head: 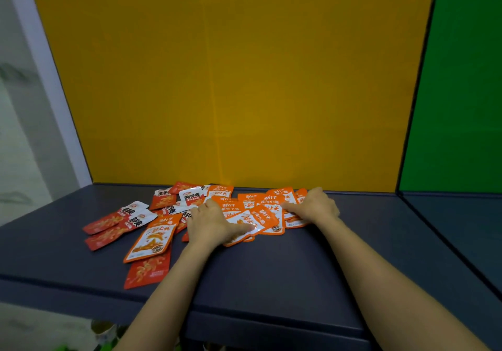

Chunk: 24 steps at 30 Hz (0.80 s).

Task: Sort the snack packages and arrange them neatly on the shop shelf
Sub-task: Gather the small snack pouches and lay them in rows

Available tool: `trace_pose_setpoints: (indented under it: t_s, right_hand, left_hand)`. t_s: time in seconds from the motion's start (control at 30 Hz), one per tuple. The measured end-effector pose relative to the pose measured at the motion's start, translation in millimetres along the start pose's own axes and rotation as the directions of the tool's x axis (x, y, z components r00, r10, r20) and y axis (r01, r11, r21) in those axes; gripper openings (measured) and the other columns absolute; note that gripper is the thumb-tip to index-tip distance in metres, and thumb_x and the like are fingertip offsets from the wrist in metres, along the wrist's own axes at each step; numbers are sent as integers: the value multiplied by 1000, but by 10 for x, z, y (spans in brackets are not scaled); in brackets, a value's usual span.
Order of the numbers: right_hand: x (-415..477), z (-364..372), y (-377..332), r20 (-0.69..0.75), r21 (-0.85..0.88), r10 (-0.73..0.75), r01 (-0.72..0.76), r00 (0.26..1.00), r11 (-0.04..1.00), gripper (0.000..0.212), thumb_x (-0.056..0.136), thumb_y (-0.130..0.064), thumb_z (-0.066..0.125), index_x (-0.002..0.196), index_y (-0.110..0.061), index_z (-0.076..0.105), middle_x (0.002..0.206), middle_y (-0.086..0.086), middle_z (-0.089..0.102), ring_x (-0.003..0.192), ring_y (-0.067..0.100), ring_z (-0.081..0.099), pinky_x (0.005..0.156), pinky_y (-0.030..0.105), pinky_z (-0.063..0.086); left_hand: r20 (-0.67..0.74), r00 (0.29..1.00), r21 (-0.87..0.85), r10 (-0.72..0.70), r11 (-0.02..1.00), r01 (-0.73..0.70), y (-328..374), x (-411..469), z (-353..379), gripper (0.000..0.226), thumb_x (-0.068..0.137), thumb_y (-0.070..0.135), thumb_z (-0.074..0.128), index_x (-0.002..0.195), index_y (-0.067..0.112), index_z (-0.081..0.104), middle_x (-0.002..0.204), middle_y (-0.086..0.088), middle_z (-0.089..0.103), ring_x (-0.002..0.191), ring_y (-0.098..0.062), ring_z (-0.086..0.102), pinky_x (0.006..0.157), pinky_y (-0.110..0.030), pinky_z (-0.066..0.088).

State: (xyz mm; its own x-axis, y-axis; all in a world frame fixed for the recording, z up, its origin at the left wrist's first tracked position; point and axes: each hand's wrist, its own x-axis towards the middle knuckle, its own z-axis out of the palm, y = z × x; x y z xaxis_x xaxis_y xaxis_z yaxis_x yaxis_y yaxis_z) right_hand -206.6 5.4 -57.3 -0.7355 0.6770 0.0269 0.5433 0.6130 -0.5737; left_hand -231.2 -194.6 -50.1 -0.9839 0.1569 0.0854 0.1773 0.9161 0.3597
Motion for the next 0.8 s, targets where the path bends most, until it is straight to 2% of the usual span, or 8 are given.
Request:
trace_pose_setpoints:
  t_s: [0.1,0.2,0.33,0.43,0.5,0.6,0.73,0.8]
  right_hand:
    - [65,-28,36,34,111,1,-5,999,994,81,74,-51,71,131,-5,35,133,14,53,120,31,54,93,41,47]
    - [185,-24,108,85,217,-6,-13,996,976,70,77,-42,72,127,-2,43,125,15,60,110,29,61,89,39,52]
    - [255,-36,203,115,314,-27,-10,993,949,57,83,-31,68,124,3,48,117,17,64,101,29,65,86,38,54]
    - [247,-45,263,103,320,-40,5,994,947,51,87,-29,63,126,0,45,119,16,63,103,29,65,88,40,53]
    - [267,-59,320,70,329,-37,12,997,944,49,89,-28,60,127,-1,43,122,17,61,107,31,63,92,43,52]
    - [329,-101,423,21,388,10,-18,1000,921,48,89,-25,58,127,0,45,123,18,59,108,33,61,88,40,51]
    - [414,-153,539,14,533,63,-61,998,844,40,88,-18,58,120,3,51,114,20,64,93,30,63,62,28,47]
    - [448,-182,590,-9,577,97,-75,995,813,39,85,-17,58,118,3,52,112,20,65,94,31,64,68,30,51]
  left_hand:
    - [96,995,-147,-38,988,52,53,55,-58,95,67,55,75,135,5,33,142,-12,40,131,-30,39,105,-41,39]
    - [186,982,-254,-44,963,91,74,87,-88,86,69,44,78,133,4,36,139,-13,44,126,-30,45,101,-40,43]
    - [222,975,-404,4,911,88,88,111,-112,88,71,31,80,140,2,33,144,-14,42,128,-30,44,101,-38,41]
    - [229,972,-477,46,876,71,95,87,-134,81,74,25,78,140,2,37,140,-13,47,122,-28,50,93,-33,44]
    - [218,974,-517,58,854,65,85,71,-159,63,76,22,77,129,1,49,126,-14,58,103,-26,61,79,-29,47]
    - [197,977,-622,84,781,58,44,100,-168,30,72,16,79,96,4,64,97,-15,71,62,-17,66,60,-28,55]
    - [172,982,-788,76,609,91,127,84,-194,14,73,9,77,79,6,65,73,-10,72,41,-10,64,43,-20,53]
    - [179,979,-829,98,550,97,262,48,-189,12,75,6,75,75,6,63,60,-6,71,37,-9,62,38,-19,51]
